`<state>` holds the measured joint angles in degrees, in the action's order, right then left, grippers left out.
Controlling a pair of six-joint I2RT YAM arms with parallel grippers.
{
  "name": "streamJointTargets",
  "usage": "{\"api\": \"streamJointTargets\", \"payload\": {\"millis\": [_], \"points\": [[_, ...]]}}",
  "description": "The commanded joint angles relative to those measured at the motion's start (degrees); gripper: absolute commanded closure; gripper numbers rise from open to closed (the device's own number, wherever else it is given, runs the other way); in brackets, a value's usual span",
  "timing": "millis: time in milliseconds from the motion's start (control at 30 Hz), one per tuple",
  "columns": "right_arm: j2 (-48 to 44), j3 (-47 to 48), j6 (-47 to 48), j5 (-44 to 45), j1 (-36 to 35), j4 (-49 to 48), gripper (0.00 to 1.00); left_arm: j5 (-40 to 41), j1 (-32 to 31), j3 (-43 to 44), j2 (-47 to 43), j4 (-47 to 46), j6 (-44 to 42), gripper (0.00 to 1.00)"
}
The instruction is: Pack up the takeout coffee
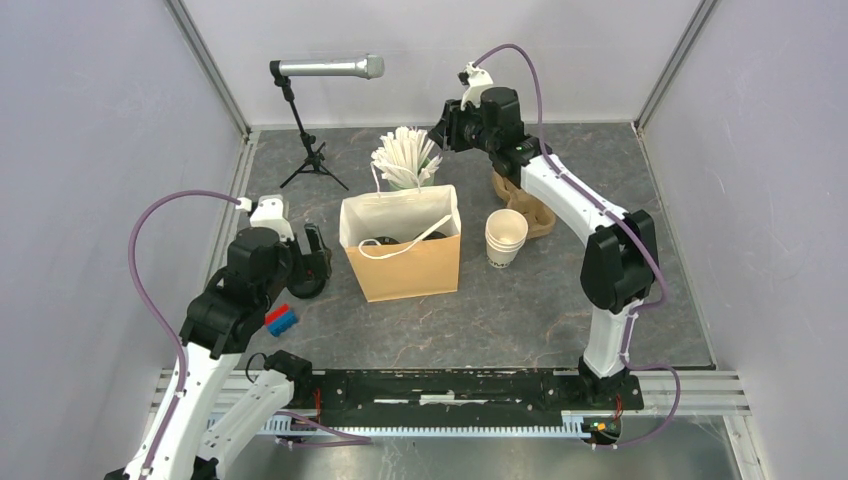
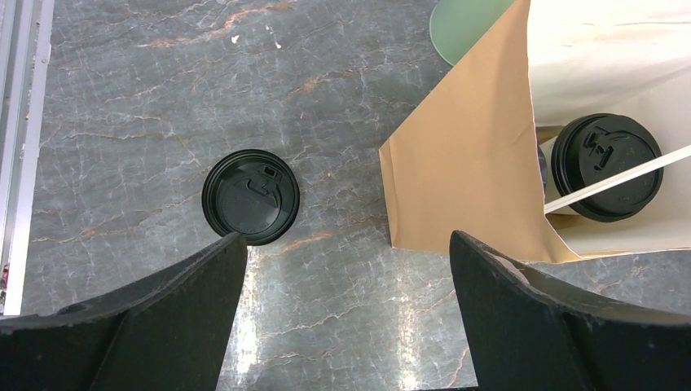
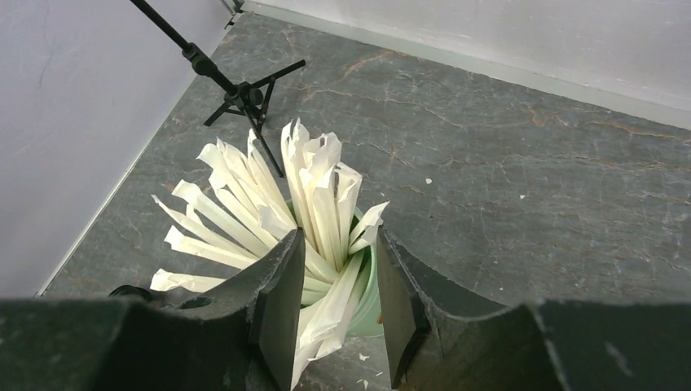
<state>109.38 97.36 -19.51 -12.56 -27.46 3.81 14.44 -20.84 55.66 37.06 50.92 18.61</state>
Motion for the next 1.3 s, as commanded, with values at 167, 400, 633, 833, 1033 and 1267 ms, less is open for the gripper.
{"api": "streamJointTargets", "payload": {"millis": [167,400,633,833,1033,1267], "points": [[2.7,3.8,-0.1,3.1,-0.1,-2.1,0.55,-1.2,0.3,1.9,-0.1,-0.3,0.2,0.00],[4.1,5.0,0.3,2.3,-0.2,-2.9,0.59,-1.1,0.3,2.0,-0.1,0.0,-0.1,0.00],[6.1,7.4,0.3,2.4,-0.2,-3.3,0.61,-1.3,0.3,1.6,-0.4,-0.1,0.4,0.00],[7.8,10.2,1.1,2.3,-0.1,-2.5,0.84,-0.9,0.3,1.6,-0.9,-0.1,0.2,0.00],[8.0,11.1,1.6,2.4,-0.1,-1.4,0.88,-1.1,0.3,1.1,-1.0,0.0,0.5,0.00],[8.7,10.9,1.2,1.3,-0.1,-0.2,0.78,-1.2,0.3,1.0,-1.1,0.1,0.5,0.00]]}}
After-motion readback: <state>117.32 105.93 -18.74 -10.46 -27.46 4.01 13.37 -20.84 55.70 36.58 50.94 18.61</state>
